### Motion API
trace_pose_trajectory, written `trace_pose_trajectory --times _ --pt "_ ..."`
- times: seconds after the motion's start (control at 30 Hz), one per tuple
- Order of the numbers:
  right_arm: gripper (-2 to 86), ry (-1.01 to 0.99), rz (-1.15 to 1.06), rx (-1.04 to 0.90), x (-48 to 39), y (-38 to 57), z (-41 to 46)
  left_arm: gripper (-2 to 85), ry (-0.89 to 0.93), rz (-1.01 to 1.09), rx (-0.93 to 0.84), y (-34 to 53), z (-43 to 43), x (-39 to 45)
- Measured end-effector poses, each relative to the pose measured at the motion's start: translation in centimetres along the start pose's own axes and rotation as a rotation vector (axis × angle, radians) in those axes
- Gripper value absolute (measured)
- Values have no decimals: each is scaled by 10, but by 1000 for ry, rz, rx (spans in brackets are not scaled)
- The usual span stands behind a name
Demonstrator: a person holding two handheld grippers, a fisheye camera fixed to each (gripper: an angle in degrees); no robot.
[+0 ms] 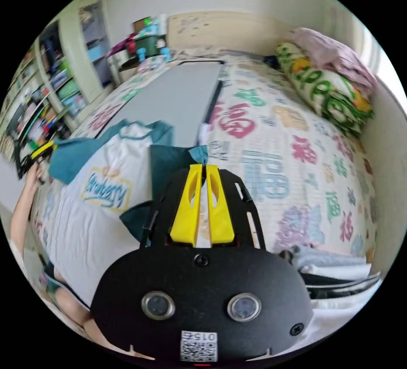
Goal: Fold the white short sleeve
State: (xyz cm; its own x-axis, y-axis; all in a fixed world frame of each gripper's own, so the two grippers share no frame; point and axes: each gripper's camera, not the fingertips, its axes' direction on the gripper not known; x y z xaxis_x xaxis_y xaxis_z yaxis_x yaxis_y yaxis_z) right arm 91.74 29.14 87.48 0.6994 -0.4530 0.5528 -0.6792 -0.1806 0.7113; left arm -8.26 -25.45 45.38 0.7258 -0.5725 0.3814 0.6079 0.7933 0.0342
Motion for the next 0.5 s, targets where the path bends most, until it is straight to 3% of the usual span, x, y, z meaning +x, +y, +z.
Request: trace_pose_trajectory --times 0.03,0.1,0.23,0.3,0.37,0.5 --pt "34 46 46 15 14 -1 -3 40 -137 -55 -7 14 -3 -32" --pt "56 102 137 55 46 6 -12 71 -126 -190 -11 43 -11 -76" --pt "71 -223 9 43 40 46 -15 78 356 -401 36 147 -38 -110" --pt "80 -433 -110 -32 21 95 -19 78 489 -382 17 198 -55 -93" --pt "91 -518 -180 -72 11 137 -25 83 517 -320 -43 263 -85 -64" --pt "122 -491 -305 -170 7 224 -32 105 515 -276 -150 351 -128 -39"
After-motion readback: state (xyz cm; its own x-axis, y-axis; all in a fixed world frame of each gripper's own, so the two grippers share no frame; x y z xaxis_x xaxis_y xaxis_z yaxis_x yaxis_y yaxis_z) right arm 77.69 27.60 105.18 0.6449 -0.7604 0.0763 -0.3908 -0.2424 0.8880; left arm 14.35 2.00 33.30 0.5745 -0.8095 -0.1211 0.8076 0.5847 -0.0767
